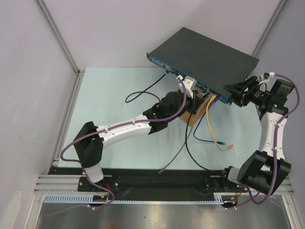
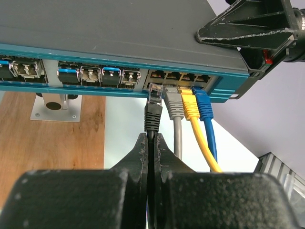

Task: Insert the plug into the switch port

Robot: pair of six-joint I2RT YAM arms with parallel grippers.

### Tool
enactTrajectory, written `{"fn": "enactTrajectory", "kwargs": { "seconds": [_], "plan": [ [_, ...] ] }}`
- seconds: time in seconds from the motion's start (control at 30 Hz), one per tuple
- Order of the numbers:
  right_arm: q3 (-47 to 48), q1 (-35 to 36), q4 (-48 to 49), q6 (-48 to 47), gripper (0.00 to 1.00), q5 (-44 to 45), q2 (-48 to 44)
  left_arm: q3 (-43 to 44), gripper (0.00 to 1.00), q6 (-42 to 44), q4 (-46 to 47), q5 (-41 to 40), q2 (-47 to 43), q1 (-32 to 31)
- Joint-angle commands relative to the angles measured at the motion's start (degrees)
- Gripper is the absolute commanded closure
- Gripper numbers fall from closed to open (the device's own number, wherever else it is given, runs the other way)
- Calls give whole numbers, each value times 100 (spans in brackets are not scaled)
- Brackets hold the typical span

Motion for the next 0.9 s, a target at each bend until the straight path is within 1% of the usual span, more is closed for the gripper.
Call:
{"fn": "enactTrajectory", "kwargs": {
  "seconds": [0.0,0.37,0.47,0.6,0.77,0.87],
  "plan": [
    [29,291,423,-188,100,-4,22,277,100,-281,-69,71,23,99],
    [29,282,459,-215,100,-21,4,268,100,-624,-447,150,-38,134],
    [20,299,467,-224,100,-4,4,356,100,-607,-500,186,-21,135],
    [37,300,485,-258,100,5,-4,619,99,-607,-728,177,76,134],
    [73,343,301,-531,100,49,-22,786,100,-642,-886,160,129,143],
    [73,387,274,-627,100,84,-40,1067,100,-694,-1123,142,269,143]
  ]
}}
